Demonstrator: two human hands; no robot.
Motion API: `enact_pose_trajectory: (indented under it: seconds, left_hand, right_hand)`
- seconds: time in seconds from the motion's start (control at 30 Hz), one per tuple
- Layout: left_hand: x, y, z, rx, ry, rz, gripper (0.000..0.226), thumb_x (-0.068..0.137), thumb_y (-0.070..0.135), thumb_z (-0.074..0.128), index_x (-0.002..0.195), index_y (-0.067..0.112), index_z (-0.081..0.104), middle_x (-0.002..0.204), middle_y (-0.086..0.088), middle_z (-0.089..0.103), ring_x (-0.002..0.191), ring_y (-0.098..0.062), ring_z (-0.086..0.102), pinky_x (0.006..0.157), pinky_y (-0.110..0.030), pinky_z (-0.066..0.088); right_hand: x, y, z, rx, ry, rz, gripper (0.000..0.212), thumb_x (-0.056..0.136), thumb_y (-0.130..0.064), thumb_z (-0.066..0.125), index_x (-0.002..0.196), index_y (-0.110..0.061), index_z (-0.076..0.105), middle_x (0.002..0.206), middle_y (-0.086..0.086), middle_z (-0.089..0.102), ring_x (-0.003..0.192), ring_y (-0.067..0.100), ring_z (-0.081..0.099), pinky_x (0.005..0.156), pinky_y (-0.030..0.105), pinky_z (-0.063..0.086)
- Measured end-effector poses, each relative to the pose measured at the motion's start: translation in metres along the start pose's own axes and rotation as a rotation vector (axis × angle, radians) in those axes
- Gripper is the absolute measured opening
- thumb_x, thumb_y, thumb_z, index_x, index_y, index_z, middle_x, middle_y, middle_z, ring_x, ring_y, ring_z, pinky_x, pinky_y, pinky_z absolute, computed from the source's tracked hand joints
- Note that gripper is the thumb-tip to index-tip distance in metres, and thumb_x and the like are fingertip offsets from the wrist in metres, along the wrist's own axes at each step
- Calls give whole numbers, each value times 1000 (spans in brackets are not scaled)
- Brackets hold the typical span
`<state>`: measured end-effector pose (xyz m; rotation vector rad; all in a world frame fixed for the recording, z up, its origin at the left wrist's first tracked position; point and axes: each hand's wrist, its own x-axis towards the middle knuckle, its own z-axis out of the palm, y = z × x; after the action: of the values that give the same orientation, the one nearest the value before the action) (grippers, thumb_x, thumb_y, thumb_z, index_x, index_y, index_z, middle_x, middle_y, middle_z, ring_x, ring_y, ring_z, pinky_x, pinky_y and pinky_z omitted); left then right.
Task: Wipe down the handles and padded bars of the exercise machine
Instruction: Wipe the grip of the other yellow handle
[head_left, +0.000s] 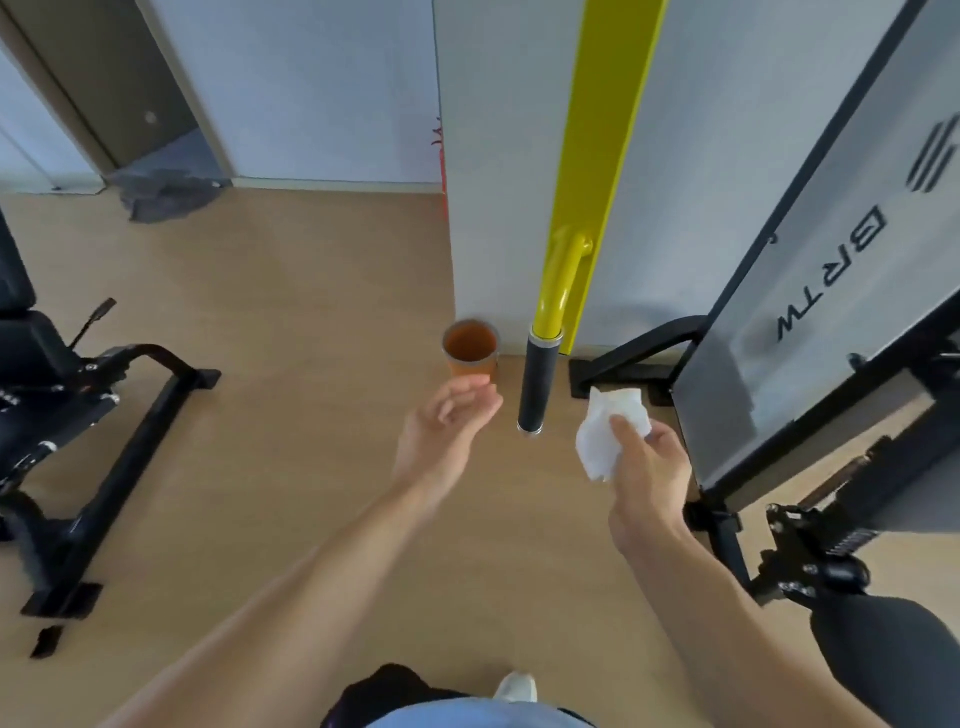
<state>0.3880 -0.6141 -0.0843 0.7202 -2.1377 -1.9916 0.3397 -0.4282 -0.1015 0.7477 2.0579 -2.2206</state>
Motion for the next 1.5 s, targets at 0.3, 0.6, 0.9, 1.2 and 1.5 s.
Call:
enact_pose_trajectory:
  seconds: [0.3,0.6,0.9,1.2,1.5]
  left_hand:
    - [53,57,17,63,-214,258,48,81,66,61,110,30,75,107,2,77,104,-16,72,101,-50,52]
    - [76,86,14,105,-384,291,21,86,36,77,100,20,75,87,9,79,86,-4,74,79,-15,51]
    - [92,92,5,196,-492,389,20,78,47,80,88,30,77,85,10,80,86,-9,76,90,-40,58]
    - [99,96,2,208,-563,401,23,81,41,81,91,21,78,84,7,80,87,-11,77,94,-44,56]
    - [102,101,1,290,-589,410,23,82,47,78,91,26,78,83,14,79,86,-1,74,86,-29,55]
  right_hand:
    - [-32,-19,48,-37,-326,-403,12,101,-27,56,98,-19,63,88,-11,67,83,0,62,75,19,47]
    - [-21,-18,72,-206,-175,-391,25,88,-40,70,112,-40,66,98,-16,72,95,1,67,69,23,56]
    - [-28,-19,93,-197,-37,-467,21,86,-37,73,106,-34,70,92,-18,73,91,1,67,75,22,53]
    - [-21,9,96,-425,-43,-422,16,87,-43,68,94,-51,57,81,-24,67,78,1,62,58,11,43]
    - [-16,17,102,-437,18,-476,12,86,-45,62,94,-37,60,80,-13,67,73,11,63,61,35,51]
